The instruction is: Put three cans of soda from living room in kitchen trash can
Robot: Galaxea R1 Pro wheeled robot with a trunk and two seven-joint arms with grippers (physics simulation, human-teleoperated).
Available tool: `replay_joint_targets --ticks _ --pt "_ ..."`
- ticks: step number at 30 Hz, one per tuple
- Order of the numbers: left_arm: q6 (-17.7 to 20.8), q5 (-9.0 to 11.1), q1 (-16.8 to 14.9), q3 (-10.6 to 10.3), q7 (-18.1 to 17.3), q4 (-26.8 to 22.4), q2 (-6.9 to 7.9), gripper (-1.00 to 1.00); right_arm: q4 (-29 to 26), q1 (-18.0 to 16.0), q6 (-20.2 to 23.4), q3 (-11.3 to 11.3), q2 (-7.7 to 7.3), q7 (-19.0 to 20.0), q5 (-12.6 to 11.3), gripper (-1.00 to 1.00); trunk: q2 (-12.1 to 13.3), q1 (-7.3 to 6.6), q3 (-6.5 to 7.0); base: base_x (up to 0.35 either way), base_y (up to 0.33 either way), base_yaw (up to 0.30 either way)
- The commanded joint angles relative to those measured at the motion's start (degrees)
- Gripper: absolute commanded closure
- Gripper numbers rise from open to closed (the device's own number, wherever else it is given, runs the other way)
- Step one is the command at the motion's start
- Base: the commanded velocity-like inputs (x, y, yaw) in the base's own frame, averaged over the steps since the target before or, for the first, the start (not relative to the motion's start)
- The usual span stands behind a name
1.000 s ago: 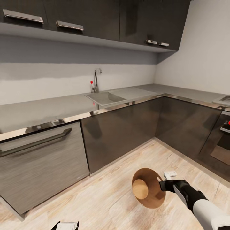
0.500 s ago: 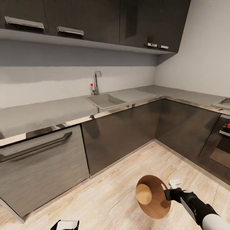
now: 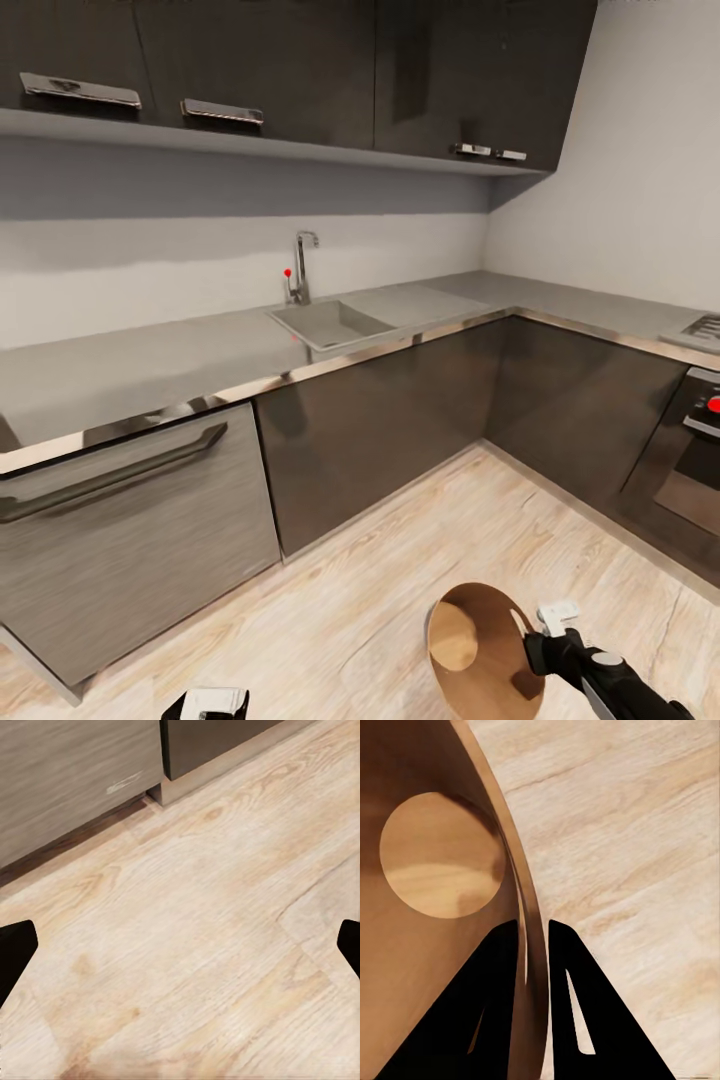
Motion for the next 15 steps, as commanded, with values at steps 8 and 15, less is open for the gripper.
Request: replay_joint_targets --ticks 8,15 --pt "0.04 -0.49 -1.15 -0.17 0.19 3.73 0.15 -1.0 -0.11 3.04 -1.93 -0.24 -0.63 0.28 -0.72 1.0 3.22 -1.77 1.45 0.0 0.0 0.0" --pt "-0.17 -0.52 -3.11 -0.1 0.15 10.1 0.62 -1.0 -0.15 4.81 -3.67 -0.24 -0.65 0.22 -0.9 1.0 6.03 -3.3 2.7 0.0 0.0 0.0"
